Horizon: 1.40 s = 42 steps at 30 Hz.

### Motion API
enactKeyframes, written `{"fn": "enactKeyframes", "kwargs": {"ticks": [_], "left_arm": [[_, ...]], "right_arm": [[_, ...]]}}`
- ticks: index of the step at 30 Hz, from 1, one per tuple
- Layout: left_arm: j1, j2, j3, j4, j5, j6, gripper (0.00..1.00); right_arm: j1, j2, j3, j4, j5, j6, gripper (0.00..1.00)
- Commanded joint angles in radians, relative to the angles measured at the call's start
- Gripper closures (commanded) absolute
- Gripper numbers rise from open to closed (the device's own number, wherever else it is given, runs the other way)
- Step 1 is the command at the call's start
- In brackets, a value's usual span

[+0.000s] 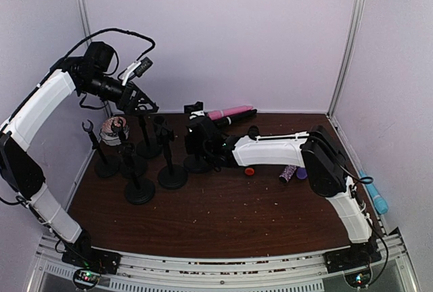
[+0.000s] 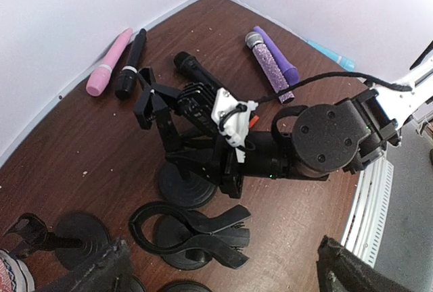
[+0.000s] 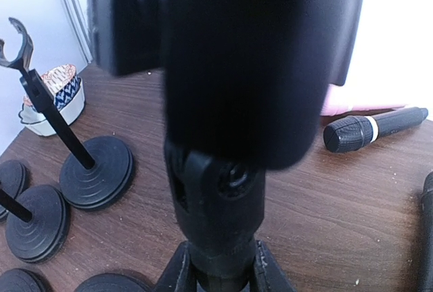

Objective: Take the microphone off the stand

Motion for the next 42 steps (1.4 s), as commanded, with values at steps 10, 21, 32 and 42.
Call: {"fn": "enactKeyframes", "kwargs": {"ticks": [10, 21, 32, 42], "left_arm": [[0.025, -0.043, -0.042, 0.035, -0.005, 0.0, 0.02], [0.027, -0.079, -0.083, 0.05, -0.03, -0.003, 0.02], [0.072, -0.199, -0.187, 0.118, -0.103, 0.003, 0.02], [0.171, -0.427, -0.782, 0.781, -0.389, -0.041, 0.02]], "right_arm": [[0.03, -0.037, -0.11, 0.048, 0.045, -0.004, 0.82], [0.074, -0.077, -0.223, 0.191, 0.113, -0.1, 0.25], [0.104, -0.367, -0.508, 0.2, 0.131, -0.156, 0.0], [0.062, -0.945, -0.963, 0.123, 0.265, -0.064, 0.0]]}}
